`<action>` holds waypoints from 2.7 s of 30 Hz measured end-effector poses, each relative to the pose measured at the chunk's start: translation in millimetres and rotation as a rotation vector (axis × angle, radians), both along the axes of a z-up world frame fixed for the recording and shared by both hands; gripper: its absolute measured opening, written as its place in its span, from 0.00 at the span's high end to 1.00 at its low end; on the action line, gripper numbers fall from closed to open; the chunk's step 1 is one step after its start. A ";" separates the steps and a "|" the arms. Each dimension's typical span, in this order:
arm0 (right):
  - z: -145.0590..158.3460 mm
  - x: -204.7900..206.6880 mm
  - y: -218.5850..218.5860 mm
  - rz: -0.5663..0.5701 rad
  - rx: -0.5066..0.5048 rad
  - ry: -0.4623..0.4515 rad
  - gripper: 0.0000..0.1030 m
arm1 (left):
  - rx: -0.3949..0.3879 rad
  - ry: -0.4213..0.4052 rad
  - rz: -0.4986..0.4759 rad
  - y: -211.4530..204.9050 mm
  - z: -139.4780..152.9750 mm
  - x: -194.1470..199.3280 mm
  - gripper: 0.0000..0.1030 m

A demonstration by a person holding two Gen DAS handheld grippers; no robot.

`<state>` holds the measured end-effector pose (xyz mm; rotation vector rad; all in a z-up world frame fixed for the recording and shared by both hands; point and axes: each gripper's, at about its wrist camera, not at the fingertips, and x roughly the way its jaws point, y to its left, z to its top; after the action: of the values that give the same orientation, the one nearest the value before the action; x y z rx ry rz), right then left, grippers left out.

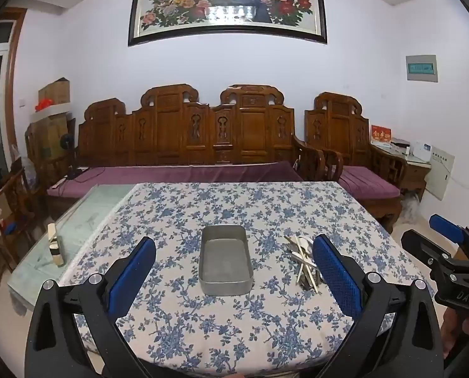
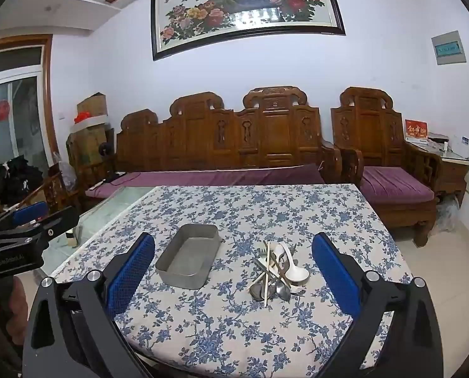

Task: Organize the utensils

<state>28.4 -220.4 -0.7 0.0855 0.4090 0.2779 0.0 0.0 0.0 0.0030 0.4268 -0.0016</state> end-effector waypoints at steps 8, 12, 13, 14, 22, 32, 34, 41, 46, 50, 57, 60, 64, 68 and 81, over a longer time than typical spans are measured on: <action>1.5 -0.5 0.5 0.000 0.001 -0.004 0.02 | -0.001 -0.004 -0.004 0.5 -0.9 0.1 0.06; 1.8 -0.5 0.5 0.000 0.001 -0.004 0.02 | 0.004 -0.004 -0.003 -2.2 1.5 4.3 0.06; 1.9 -0.4 0.6 0.000 0.001 -0.004 0.02 | 0.005 -0.004 -0.002 -2.5 1.8 4.9 0.06; 2.1 -0.6 0.6 0.000 0.001 -0.005 0.02 | 0.005 -0.004 -0.003 -2.8 2.1 5.5 0.06; 1.6 -0.7 1.1 0.001 0.000 -0.006 0.02 | 0.005 -0.008 -0.004 -4.2 3.5 2.5 0.06; 1.8 -1.0 0.9 0.000 0.002 -0.004 0.02 | 0.006 -0.017 -0.012 -4.8 13.2 -2.1 0.06; 2.1 -1.2 0.9 0.000 0.001 -0.005 0.02 | 0.006 -0.020 -0.014 -4.6 13.4 -3.6 0.06; 2.5 -1.2 0.6 0.000 0.001 -0.006 0.02 | 0.012 -0.027 -0.016 -7.9 14.9 -6.1 0.06; 2.2 -0.8 0.3 0.002 0.004 -0.004 0.02 | 0.011 -0.029 -0.018 -8.5 14.7 -6.5 0.06; 3.4 0.1 1.4 0.002 0.004 -0.004 0.02 | 0.011 -0.024 -0.017 -9.5 13.9 -6.0 0.06; 5.1 -0.8 3.2 0.002 0.005 -0.004 0.03 | 0.007 -0.016 -0.021 -10.6 12.7 -5.3 0.06; 6.2 -1.4 2.1 0.003 0.006 -0.003 0.02 | 0.008 -0.014 -0.022 -9.8 11.9 -5.8 0.06; 6.3 -0.9 2.8 0.002 0.005 -0.003 0.02 | 0.007 -0.012 -0.023 -9.0 10.3 -5.3 0.06; 6.1 -2.3 4.5 0.003 0.007 -0.002 0.02 | 0.007 -0.012 -0.025 -9.3 9.8 -5.4 0.06; 6.1 -2.5 4.4 0.004 0.010 -0.002 0.02 | 0.007 -0.004 -0.026 -10.8 6.1 -2.9 0.06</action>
<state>25.9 -216.0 5.4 0.0939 0.4061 0.2835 -2.9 -10.8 6.1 0.0158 0.4228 -0.0255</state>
